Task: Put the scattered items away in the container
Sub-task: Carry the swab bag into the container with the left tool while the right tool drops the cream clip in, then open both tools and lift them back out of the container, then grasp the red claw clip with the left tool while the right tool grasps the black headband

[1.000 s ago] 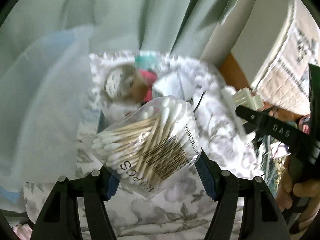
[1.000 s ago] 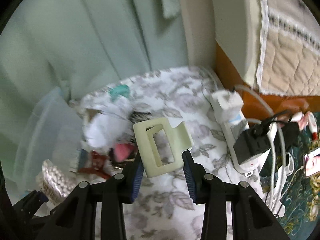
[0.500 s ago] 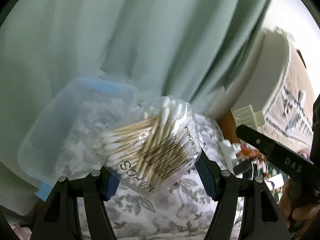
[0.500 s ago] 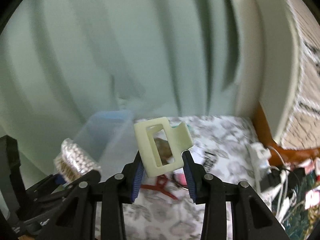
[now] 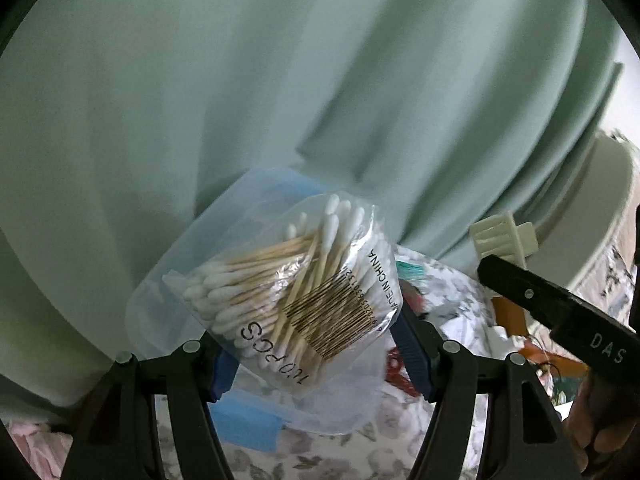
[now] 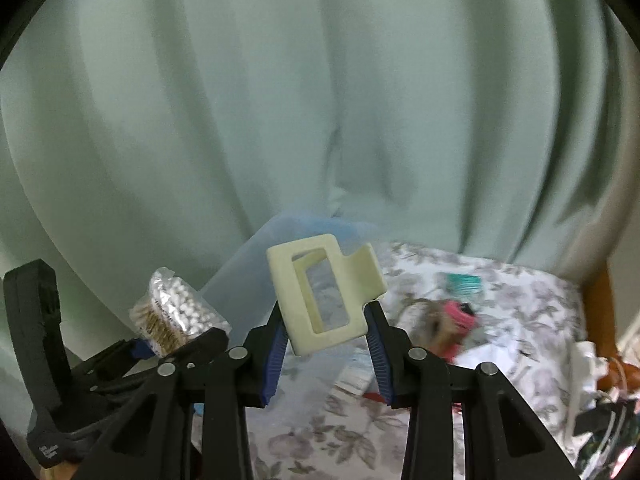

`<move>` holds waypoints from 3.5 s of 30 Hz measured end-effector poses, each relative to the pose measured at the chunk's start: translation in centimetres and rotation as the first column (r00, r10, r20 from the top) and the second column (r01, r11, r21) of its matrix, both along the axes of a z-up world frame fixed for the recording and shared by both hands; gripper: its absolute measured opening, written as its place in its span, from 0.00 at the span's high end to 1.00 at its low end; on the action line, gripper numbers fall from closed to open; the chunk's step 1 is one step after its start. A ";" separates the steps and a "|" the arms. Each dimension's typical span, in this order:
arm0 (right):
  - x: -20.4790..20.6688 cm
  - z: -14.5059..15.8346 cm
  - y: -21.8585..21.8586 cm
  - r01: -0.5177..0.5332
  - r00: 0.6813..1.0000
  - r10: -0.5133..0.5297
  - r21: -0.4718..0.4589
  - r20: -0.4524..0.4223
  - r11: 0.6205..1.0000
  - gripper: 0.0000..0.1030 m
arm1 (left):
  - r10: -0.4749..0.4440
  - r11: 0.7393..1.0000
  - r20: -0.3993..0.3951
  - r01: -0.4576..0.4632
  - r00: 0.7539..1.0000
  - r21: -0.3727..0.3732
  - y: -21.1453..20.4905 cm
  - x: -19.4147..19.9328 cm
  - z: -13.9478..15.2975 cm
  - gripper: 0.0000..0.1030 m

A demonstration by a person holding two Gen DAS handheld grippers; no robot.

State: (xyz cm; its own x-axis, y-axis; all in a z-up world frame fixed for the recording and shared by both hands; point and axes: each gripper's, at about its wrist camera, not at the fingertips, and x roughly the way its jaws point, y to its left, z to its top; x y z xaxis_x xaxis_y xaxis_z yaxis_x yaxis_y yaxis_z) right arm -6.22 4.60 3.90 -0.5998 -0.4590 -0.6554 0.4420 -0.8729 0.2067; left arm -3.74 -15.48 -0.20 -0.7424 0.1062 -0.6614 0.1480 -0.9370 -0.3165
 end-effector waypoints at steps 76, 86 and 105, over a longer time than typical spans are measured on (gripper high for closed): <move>4.4 -1.4 11.2 0.128 0.987 -0.137 -0.113 -0.084 0.985 0.01 | -0.140 0.965 -0.056 0.123 0.989 -0.232 11.7 2.0 2.0 0.03; 4.5 -3.0 15.8 0.257 0.965 -0.260 -0.104 -0.015 0.961 0.01 | -0.204 0.956 -0.040 0.190 0.978 -0.225 14.8 2.0 1.7 0.03; 3.8 -6.3 19.7 0.281 0.960 -0.278 -0.131 0.048 0.951 0.00 | -0.238 0.937 0.117 0.260 0.964 -0.236 19.5 -0.1 -2.4 0.03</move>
State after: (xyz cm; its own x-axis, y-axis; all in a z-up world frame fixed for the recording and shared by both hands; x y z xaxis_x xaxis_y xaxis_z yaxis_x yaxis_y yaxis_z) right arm -2.42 24.35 -2.43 -0.6988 -0.3612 -0.6174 0.1765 -0.9235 0.3404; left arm -3.81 4.05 -2.65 -0.6526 0.1056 -0.7503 -0.0835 -0.9942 -0.0673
